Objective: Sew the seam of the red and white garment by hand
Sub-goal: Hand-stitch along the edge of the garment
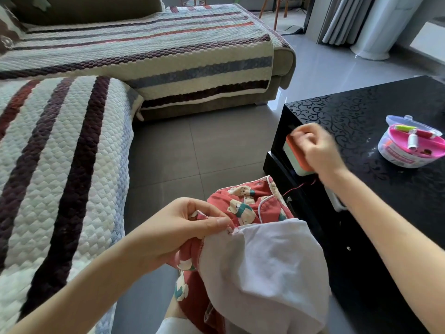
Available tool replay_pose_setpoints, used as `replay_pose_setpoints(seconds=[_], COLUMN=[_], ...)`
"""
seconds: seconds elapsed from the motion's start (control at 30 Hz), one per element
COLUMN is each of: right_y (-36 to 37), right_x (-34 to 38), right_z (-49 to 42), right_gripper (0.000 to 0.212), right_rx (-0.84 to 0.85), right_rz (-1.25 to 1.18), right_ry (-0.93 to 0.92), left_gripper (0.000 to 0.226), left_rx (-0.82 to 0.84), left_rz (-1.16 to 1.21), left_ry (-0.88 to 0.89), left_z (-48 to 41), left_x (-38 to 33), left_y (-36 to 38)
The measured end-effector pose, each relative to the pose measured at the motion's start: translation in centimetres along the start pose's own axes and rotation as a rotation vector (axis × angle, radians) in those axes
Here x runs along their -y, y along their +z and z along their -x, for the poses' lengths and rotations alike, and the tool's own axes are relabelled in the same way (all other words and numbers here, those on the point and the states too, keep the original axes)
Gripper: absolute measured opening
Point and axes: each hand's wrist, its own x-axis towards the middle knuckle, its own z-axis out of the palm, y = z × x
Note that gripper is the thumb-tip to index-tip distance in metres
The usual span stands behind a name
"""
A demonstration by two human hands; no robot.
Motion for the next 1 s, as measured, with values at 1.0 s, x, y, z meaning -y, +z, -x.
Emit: replay_pose_setpoints(seconds=[1.0], right_y=[2.4], right_x=[1.3], right_z=[2.4], right_gripper=[0.012], right_rx=[-0.114], right_rz=[0.431], right_ry=[-0.187], left_gripper=[0.017], left_rx=[0.124], left_rz=[-0.023], left_ry=[0.019], left_z=[-0.6], left_x=[1.1], left_y=[-0.9])
